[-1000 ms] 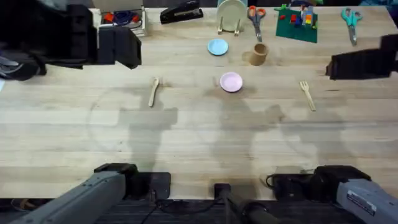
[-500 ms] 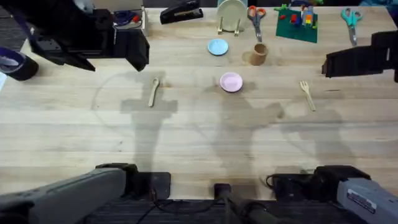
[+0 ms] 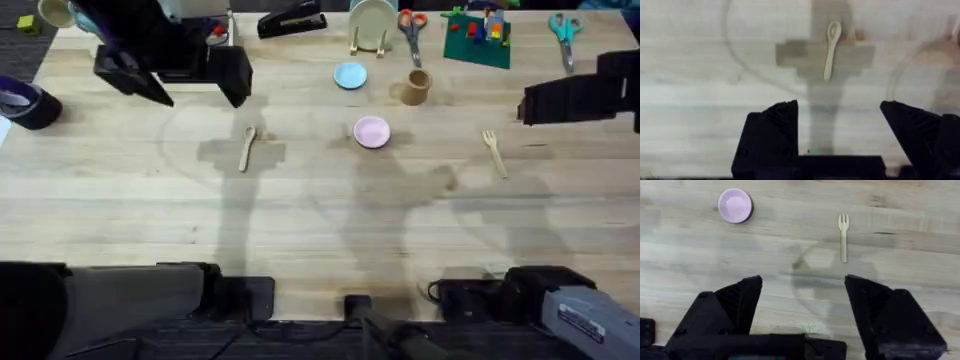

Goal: Pick up a utensil and set it on the pink plate, then put the other utensil in the container.

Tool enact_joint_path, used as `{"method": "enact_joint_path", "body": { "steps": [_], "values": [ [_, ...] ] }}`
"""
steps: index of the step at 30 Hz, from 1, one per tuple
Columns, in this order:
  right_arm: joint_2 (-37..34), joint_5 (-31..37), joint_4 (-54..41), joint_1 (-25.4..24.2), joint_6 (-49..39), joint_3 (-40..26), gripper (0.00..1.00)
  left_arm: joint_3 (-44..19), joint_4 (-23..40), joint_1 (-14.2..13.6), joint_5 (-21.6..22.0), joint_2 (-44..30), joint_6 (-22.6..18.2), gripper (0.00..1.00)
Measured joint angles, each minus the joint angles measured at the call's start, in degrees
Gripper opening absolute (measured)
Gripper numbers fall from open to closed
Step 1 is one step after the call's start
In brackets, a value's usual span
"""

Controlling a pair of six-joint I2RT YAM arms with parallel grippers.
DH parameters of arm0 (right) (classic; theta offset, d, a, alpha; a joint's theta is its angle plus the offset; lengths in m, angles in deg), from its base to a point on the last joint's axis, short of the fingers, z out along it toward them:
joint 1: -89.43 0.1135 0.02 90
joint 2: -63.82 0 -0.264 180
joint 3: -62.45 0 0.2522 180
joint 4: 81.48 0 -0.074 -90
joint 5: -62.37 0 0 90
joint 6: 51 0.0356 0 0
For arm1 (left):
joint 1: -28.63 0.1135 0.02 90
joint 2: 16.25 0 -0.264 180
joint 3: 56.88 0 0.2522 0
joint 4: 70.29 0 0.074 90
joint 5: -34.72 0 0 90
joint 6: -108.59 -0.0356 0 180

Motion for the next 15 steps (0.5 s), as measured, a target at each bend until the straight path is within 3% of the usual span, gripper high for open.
{"method": "enact_joint_path", "body": {
  "steps": [15],
  "values": [
    [0.01, 0.00, 0.00, 0.00, 0.00, 0.00, 0.995, 24.53, -24.44, -0.02, -1.78, -0.07, -5.72, 0.994]
  ]
}}
